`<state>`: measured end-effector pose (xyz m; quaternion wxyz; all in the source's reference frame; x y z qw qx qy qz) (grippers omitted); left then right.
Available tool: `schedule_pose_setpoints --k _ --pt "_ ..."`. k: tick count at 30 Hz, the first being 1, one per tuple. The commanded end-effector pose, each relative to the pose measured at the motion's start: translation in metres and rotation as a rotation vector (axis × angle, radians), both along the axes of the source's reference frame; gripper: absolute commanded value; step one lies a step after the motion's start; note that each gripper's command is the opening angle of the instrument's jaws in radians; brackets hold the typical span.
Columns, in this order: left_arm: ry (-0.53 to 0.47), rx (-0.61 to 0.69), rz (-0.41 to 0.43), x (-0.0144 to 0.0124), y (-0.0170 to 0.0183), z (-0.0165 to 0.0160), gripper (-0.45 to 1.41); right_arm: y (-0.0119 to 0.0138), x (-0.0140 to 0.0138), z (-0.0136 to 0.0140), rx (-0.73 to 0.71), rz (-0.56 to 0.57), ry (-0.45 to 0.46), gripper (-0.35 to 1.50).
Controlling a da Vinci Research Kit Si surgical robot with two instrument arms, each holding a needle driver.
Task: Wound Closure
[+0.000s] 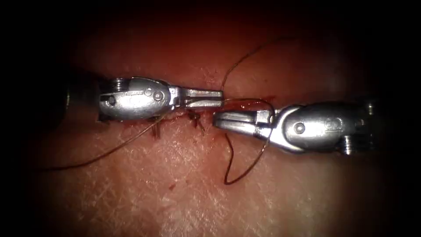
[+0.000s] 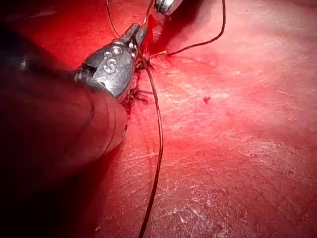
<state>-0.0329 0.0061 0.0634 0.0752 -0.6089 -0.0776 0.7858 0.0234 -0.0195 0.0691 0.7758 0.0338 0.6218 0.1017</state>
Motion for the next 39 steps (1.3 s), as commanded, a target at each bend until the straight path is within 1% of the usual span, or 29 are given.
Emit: schedule_pose_setpoints --k 1,2,4,9,11,15,17,20,21,22,26,31,37,39 --pt "-0.003 0.002 0.009 -0.0007 -0.0006 0.0003 -0.45 0.0001 0.0002 0.0004 0.011 0.025 -0.002 -0.35" --pt "-0.003 0.002 0.009 -0.0008 -0.0008 0.0001 -0.45 0.0002 0.0002 0.0005 0.009 0.034 -0.006 -0.35" --pt "-0.002 0.006 0.022 -0.0012 -0.0018 -0.0005 -0.45 0.0004 0.0003 0.0007 0.01 0.057 -0.012 -0.1" --pt "-0.007 0.011 0.042 -0.0014 -0.004 -0.0025 -0.45 0.0008 0.0 0.0009 0.028 0.128 -0.03 0.32" --pt "-0.009 0.014 0.043 -0.0014 -0.0042 -0.0031 -0.45 0.0008 0.0001 0.0011 0.032 0.141 -0.039 0.37" --pt "-0.016 0.029 0.045 -0.0017 -0.0044 -0.0044 -0.45 0.0006 0.0008 0.0016 0.025 0.17 -0.06 0.57" --pt "-0.023 0.019 0.052 -0.002 -0.0042 -0.0063 -0.45 0.0002 0.0013 0.0024 0.025 0.17 -0.081 0.71" --pt "-0.03 0.015 0.055 -0.0022 -0.0038 -0.008 -0.45 -0.0003 0.0017 0.003 0.023 0.157 -0.104 0.79" --pt "-0.033 0.007 0.059 -0.0022 -0.0034 -0.009 -0.45 -0.0005 0.0019 0.0033 0.024 0.15 -0.117 0.89" --pt "-0.039 0.001 0.062 -0.0022 -0.0027 -0.0102 -0.45 -0.0006 0.0021 0.0034 0.024 0.144 -0.127 0.93" --pt "-0.054 -0.001 0.072 -0.002 -0.001 -0.012 -0.45 -0.0008 0.0022 0.0036 0.025 0.135 -0.134 0.94" --pt "-0.056 -0.007 0.069 -0.0019 0.0007 -0.0126 -0.45 -0.0012 0.0026 0.0036 0.028 0.111 -0.13 0.94" --pt "-0.054 -0.014 0.067 -0.0022 0.0026 -0.0104 -0.45 -0.0017 0.0037 0.0034 0.035 0.074 -0.103 0.93" --pt "-0.054 -0.02 0.068 -0.0022 0.0036 -0.0089 -0.45 -0.0022 0.0043 0.0032 0.043 0.055 -0.089 0.93"
